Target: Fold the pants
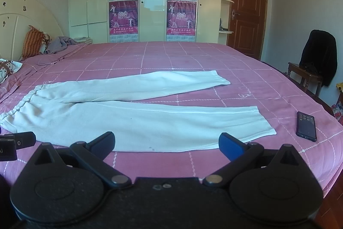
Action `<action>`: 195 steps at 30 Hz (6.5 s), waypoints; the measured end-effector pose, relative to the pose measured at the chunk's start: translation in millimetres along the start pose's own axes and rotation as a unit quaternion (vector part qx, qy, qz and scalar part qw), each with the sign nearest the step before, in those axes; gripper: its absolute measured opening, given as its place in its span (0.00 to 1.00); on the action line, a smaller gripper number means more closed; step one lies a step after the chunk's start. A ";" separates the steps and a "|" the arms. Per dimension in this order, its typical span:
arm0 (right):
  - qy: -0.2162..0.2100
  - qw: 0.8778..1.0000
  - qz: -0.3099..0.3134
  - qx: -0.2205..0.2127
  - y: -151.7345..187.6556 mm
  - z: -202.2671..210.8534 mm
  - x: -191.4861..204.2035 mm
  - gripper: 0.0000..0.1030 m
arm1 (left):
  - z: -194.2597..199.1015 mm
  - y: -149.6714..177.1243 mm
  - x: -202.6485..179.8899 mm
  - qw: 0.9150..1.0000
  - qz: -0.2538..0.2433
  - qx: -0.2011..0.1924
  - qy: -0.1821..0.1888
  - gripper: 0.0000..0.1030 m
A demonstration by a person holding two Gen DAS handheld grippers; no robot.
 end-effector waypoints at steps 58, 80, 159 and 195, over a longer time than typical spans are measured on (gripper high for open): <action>-0.004 1.000 0.002 0.003 -0.3 -0.5 1.6 1.00 | -0.4 2.4 -0.9 1.000 -0.002 0.006 -0.004 1.00; -0.173 0.984 0.026 0.016 -67.1 -126.6 45.5 1.00 | -146.8 -64.6 120.1 0.998 0.029 0.036 -0.034 1.00; -0.100 0.950 -0.155 0.253 4.4 -304.3 59.5 0.10 | -222.8 22.4 299.3 0.905 0.407 0.120 0.022 0.25; -0.074 0.981 -0.140 0.110 -16.8 -182.0 -0.9 0.86 | -142.6 -20.6 310.2 0.960 0.263 0.087 0.033 0.14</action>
Point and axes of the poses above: each gripper's, at about its wrist camera, not at the fingertips, and z roughly against the way its jaws point, x to its left, y to its underside, the point moved 6 cm from there along -z, roughly the way its jaws point, and after that the axes turned 8 degrees about -x, right-handed, at the moved point
